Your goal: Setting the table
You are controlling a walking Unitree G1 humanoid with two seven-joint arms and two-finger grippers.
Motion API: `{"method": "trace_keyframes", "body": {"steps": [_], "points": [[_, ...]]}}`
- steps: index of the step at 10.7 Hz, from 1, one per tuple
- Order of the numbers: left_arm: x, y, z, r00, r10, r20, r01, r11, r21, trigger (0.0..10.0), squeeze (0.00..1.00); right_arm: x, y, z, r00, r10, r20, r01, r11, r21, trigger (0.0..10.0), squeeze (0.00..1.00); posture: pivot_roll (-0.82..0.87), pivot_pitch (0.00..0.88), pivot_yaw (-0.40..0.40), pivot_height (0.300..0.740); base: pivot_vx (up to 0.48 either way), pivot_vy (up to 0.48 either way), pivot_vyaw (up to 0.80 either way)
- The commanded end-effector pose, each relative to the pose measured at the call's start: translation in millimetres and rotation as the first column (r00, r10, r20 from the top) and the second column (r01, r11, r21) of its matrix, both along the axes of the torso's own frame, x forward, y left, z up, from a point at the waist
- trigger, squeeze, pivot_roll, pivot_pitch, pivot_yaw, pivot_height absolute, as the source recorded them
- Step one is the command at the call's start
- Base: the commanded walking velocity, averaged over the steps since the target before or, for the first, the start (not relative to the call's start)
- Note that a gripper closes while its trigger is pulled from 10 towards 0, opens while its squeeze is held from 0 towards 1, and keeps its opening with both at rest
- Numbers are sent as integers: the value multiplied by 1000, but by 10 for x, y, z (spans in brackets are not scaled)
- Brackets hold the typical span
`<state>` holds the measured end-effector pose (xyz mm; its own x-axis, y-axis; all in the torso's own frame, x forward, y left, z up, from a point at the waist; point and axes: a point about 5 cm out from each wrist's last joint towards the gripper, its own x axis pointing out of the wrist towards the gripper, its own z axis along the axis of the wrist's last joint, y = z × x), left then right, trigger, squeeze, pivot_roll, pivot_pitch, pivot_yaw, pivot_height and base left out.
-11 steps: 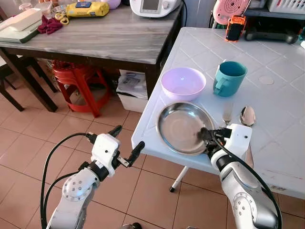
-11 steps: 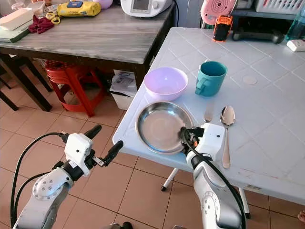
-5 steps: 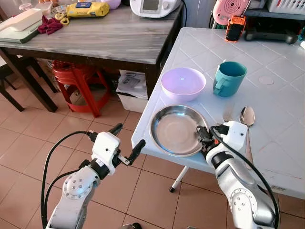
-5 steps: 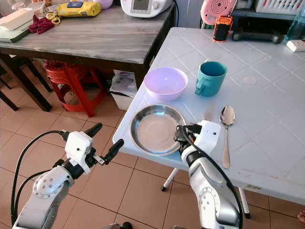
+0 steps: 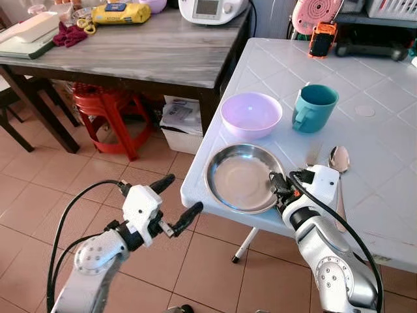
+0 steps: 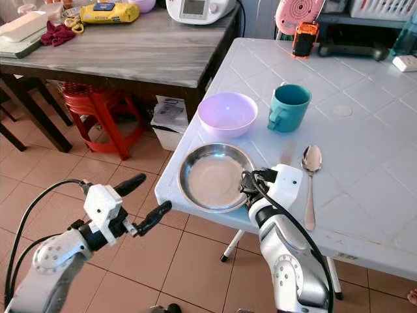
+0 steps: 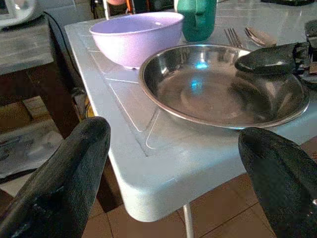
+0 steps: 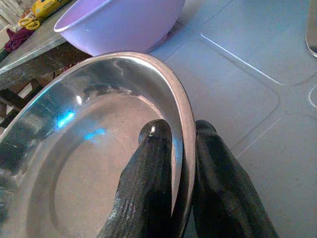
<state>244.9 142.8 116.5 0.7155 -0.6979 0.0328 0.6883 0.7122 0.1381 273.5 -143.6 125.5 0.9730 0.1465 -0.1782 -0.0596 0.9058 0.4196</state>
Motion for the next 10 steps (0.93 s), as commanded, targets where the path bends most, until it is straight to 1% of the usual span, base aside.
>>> {"method": "trace_keyframes", "body": {"steps": [1, 2, 3, 4, 5, 6, 7, 8, 9, 10], "points": [[-5, 49, 4, 1000, -3, 1, 3, 1000, 15, 10000, 0, -55, -5, -200, 994, -2, -108, 1, 1000, -4, 0, 0, -50, 127, 85, 740, 0, 0, 0], [9, 69, 12, 999, 38, 14, -38, 999, 21, 10000, 0, -44, 13, -152, 997, 9, -74, -8, 1000, 12, 0, 0, -50, 124, 84, 740, 0, 0, 0], [75, 91, 9, 995, 95, 22, -95, 995, 18, 10000, 0, -29, 56, -90, 999, 27, -39, -26, 999, 28, 0, 0, -51, 121, 84, 740, 0, 0, 0], [171, 142, 2, 979, 202, 41, -203, 979, 19, 10000, 0, -19, 123, -4, 998, 59, 10, -60, 996, 64, 0, 0, -50, 116, 82, 740, 0, 0, 0], [240, 191, -7, 958, 282, 45, -283, 959, 13, 10000, 0, -10, 155, 62, 996, 74, 50, -78, 994, 80, 0, 0, -49, 107, 78, 740, 0, 0, 0], [328, 265, -15, 920, 389, 59, -390, 921, 19, 10000, 0, 1, 186, 156, 991, 90, 103, -99, 991, 86, 0, 0, -49, 99, 73, 740, 0, 0, 0], [393, 335, -15, 878, 476, 60, -477, 879, 7, 10000, 0, 15, 184, 234, 985, 89, 148, -98, 994, 53, 0, 0, -51, 91, 68, 740, 0, 0, 0], [438, 378, -20, 848, 527, 57, -528, 849, 1, 10000, 0, 30, 169, 294, 980, 75, 183, -82, 996, 30, 0, 0, -51, 86, 67, 740, 0, 0, 0], [493, 410, -25, 816, 577, 37, -576, 817, -27, 10000, 0, 62, 115, 365, 973, 41, 229, -41, 999, -7, 4784, 0, -51, 79, 63, 740, 0, 0, 0], [508, 393, -24, 816, 576, 41, -576, 817, -27, 10000, 0, 78, 87, 384, 971, 26, 237, -19, 999, -34, 10000, 0, -52, 77, 61, 740, 0, 0, 0]]}}
